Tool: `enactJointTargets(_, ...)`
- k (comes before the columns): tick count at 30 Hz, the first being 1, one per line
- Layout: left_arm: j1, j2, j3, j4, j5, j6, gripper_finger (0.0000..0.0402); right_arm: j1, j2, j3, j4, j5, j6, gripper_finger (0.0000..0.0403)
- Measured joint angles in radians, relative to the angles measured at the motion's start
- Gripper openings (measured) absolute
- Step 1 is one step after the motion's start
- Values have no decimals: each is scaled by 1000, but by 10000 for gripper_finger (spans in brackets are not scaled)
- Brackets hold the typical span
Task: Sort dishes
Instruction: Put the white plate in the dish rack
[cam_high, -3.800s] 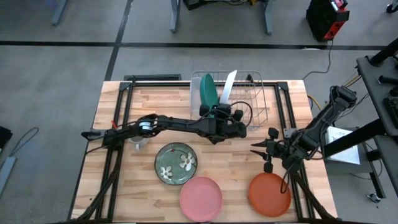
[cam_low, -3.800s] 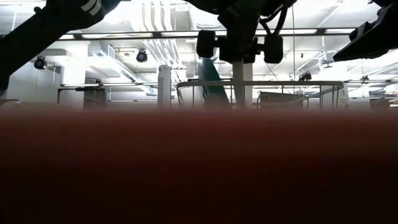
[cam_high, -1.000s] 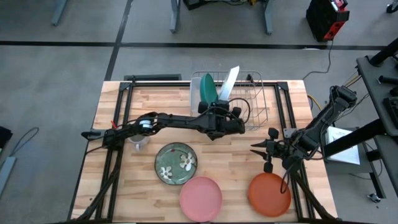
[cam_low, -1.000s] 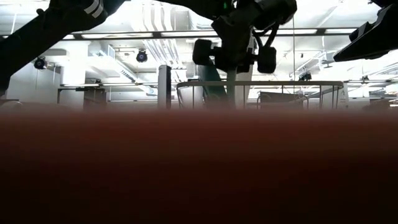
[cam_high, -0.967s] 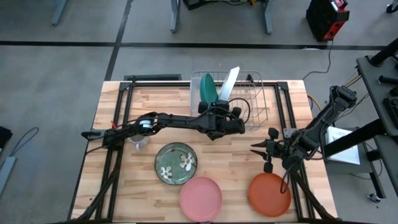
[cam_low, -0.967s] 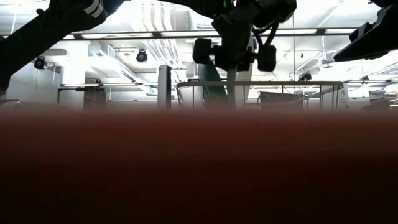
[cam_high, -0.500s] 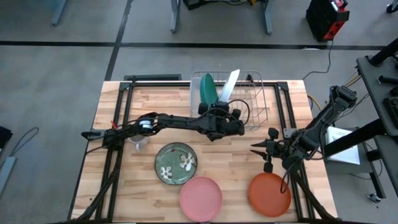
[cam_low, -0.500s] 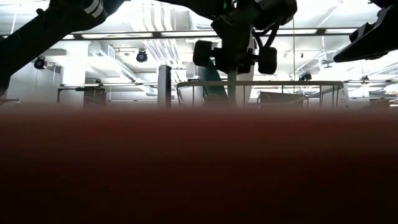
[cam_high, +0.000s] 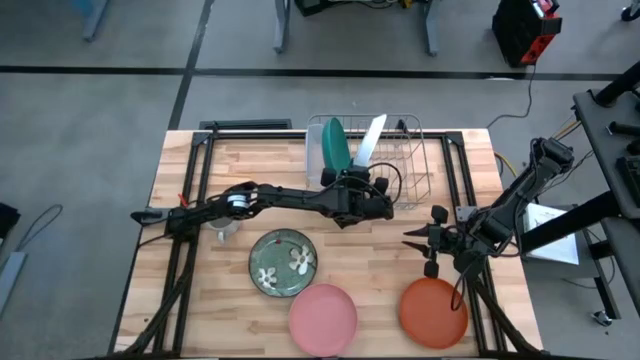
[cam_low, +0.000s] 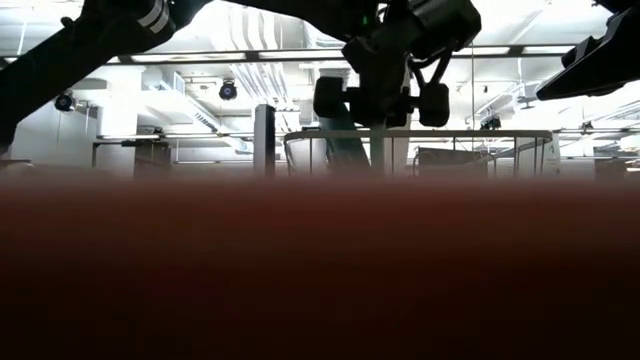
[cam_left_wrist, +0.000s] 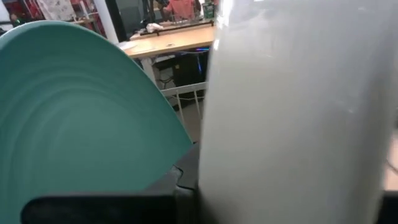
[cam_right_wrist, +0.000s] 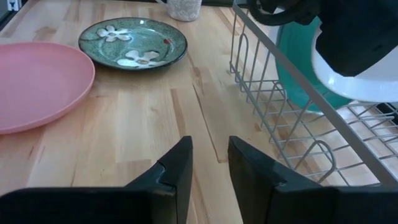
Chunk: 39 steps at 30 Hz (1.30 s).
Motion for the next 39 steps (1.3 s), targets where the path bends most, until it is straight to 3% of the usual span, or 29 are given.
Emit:
enactJointTargets(17, 1, 5, 0, -13, 75, 15, 81, 0, 0, 0, 0, 0, 0, 90)
enactJointTargets(39, -5, 6, 0, -14, 58, 7, 79, 0, 0, 0, 0, -2, -1, 103)
